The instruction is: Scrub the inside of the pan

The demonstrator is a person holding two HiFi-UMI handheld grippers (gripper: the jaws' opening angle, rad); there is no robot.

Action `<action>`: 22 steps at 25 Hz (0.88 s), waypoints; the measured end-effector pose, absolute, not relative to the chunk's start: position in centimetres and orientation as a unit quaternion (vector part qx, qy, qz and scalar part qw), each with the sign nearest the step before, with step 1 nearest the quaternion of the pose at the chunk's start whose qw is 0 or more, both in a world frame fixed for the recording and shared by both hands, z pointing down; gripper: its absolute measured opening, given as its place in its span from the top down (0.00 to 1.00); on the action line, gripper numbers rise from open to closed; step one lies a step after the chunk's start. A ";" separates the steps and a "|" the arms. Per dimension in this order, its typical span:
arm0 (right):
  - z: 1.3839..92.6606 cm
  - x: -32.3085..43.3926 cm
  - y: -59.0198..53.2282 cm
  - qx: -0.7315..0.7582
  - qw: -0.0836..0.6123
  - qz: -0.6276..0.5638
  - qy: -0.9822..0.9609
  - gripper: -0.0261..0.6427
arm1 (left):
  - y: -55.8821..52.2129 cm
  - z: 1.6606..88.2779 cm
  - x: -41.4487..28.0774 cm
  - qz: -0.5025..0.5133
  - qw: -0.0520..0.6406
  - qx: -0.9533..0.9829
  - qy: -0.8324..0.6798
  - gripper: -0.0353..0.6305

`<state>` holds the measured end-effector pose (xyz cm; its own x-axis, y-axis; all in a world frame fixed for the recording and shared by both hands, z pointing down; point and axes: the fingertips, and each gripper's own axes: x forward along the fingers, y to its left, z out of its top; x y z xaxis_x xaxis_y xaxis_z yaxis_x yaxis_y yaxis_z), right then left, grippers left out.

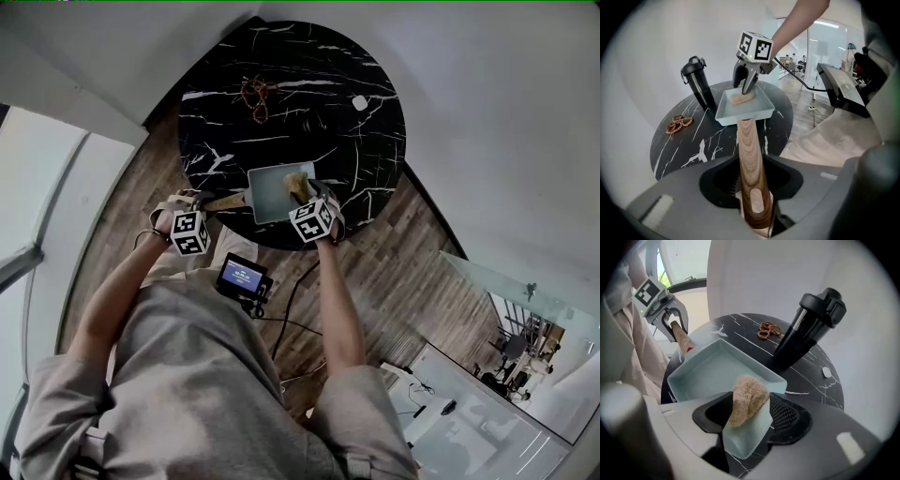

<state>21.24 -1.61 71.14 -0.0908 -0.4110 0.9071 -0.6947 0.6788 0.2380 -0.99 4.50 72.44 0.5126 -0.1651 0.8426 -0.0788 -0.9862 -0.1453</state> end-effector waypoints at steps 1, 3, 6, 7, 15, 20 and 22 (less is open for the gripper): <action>70.9 21.1 -1.7 0.383 0.549 0.127 -0.732 0.57 | 4.5 72.4 -1.0 -0.489 0.044 -0.869 0.070 0.75; 70.7 20.8 -2.0 0.388 0.540 0.127 -0.736 0.61 | 4.5 72.4 -1.1 -0.489 0.045 -0.868 0.070 0.75; 71.3 20.5 -2.5 0.386 0.542 0.137 -0.734 0.72 | 4.5 72.3 -1.1 -0.489 0.042 -0.869 0.069 0.75; 71.7 20.4 -2.5 0.381 0.548 0.142 -0.731 0.72 | 4.5 72.4 -1.1 -0.489 0.041 -0.869 0.069 0.75; 73.8 20.9 -2.9 0.349 0.605 0.187 -0.690 0.79 | 4.6 72.2 -1.0 -0.489 0.042 -0.869 0.070 0.75; 74.2 20.4 -2.6 0.345 0.620 0.191 -0.679 0.86 | 4.5 72.3 -1.1 -0.487 0.041 -0.869 0.074 0.76; 74.2 20.3 -2.5 0.353 0.614 0.199 -0.677 0.87 | 4.4 72.4 -1.1 -0.486 0.042 -0.869 0.077 0.76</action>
<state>20.28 -2.54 74.21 0.0026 -0.2329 0.9725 -0.7226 0.6718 0.1628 -1.11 4.42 72.36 0.5150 -0.1746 0.8392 -0.0927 -0.9846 -0.1479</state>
